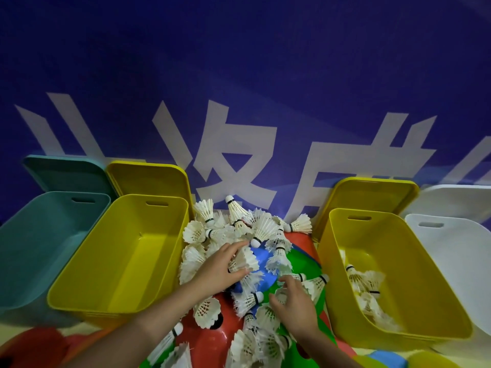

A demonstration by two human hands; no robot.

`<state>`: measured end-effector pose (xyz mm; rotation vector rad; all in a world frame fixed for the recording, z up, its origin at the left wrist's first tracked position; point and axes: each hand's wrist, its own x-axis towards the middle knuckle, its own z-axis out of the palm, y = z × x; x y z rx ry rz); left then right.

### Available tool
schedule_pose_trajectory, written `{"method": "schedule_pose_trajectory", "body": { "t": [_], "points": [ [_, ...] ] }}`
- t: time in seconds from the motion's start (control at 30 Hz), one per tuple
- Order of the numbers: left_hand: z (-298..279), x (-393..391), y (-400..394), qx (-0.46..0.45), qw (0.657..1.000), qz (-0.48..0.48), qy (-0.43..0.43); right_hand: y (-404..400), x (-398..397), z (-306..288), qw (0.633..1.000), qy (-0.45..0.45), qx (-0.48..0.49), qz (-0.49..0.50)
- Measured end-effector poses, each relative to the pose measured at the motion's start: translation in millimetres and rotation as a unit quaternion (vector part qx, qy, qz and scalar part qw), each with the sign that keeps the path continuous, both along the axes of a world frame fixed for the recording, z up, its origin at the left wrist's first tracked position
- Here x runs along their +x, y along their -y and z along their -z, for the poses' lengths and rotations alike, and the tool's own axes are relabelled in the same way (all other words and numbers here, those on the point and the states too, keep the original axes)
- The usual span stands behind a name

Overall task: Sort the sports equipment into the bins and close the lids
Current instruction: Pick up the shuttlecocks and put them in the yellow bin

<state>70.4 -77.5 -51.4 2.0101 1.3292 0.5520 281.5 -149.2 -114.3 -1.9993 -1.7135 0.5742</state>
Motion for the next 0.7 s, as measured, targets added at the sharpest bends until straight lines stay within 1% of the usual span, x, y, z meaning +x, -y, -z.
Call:
{"method": "schedule_pose_trajectory", "body": {
  "t": [0.13,0.23,0.3,0.43,0.53,0.6,0.7],
  "points": [
    [-5,7,8,0.000,1.000,-0.011,0.023,1,14,-10,0.997,-0.063,0.033,-0.039],
    [-13,22,11,0.001,0.998,-0.021,0.052,1,30,-31,0.987,-0.125,0.093,-0.037],
    [-21,38,13,-0.005,0.997,-0.031,0.076,3,42,-51,0.979,-0.147,0.138,-0.029],
    [-42,81,21,-0.026,0.991,-0.034,0.128,10,83,-89,0.968,-0.146,0.204,-0.004],
    [-52,119,28,-0.043,0.987,-0.017,0.156,18,129,-102,0.961,-0.144,0.234,0.041],
    [-54,147,32,-0.047,0.987,-0.002,0.154,23,168,-105,0.961,-0.138,0.227,0.080],
    [-54,189,34,-0.041,0.991,0.020,0.122,27,230,-96,0.972,-0.088,0.166,0.139]
  ]
}}
